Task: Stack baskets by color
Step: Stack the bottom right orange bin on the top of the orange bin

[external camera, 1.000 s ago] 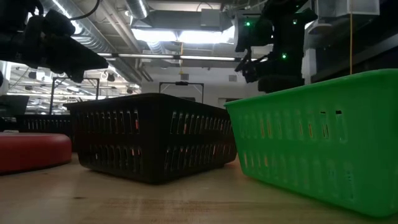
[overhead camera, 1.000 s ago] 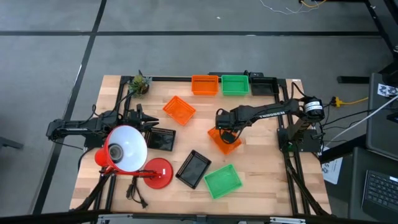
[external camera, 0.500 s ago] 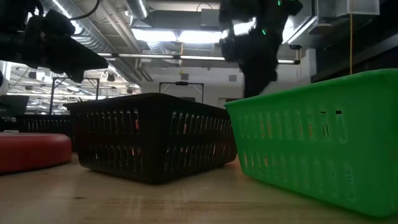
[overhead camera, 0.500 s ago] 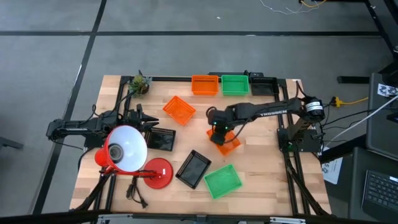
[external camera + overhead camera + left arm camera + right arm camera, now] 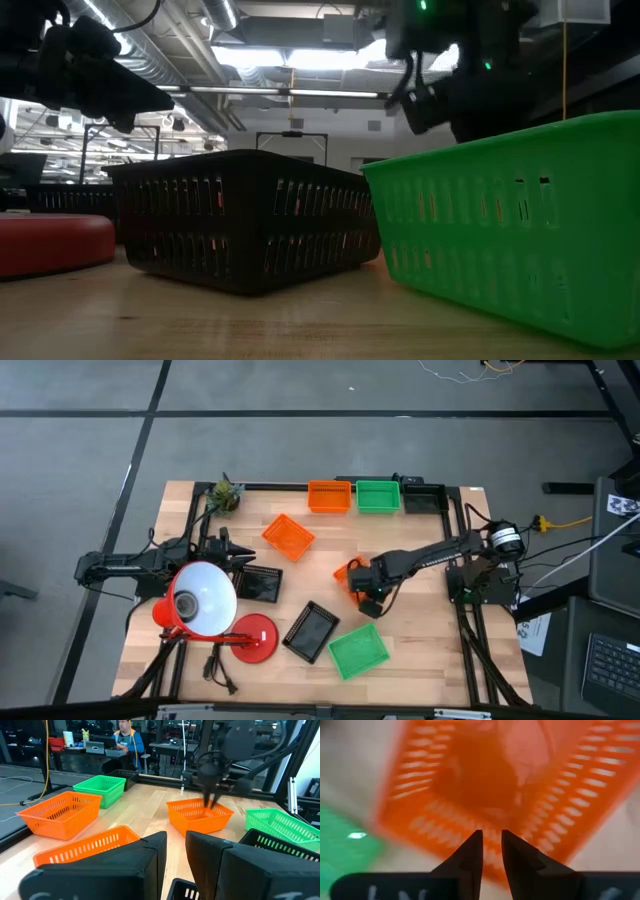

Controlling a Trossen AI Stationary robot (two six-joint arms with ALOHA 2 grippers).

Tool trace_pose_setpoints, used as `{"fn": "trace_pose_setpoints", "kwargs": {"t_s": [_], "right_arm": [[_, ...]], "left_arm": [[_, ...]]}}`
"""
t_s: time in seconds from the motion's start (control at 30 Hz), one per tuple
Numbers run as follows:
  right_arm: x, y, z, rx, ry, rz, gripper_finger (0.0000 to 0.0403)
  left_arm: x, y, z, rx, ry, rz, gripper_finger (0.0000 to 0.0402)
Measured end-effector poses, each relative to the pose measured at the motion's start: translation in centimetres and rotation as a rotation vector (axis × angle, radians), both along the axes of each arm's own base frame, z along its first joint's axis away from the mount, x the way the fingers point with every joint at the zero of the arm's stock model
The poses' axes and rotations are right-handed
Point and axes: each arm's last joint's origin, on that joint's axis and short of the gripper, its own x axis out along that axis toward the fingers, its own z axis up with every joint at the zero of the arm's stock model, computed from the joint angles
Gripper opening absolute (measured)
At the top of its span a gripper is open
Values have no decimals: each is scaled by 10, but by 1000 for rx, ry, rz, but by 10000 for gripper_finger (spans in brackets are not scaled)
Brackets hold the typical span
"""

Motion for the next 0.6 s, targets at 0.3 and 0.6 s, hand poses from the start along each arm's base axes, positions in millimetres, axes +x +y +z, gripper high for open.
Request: {"fn": "trace_pose_setpoints", "kwargs": {"t_s": [0.3, 0.6], "right_arm": [[-6, -40, -10, -286, 41, 15, 71], [5, -93, -8, -418, -57, -34, 71]], "left_arm": [[0, 0, 0, 0, 1, 0, 64], [0, 0, 0, 0, 1, 0, 64]]}}
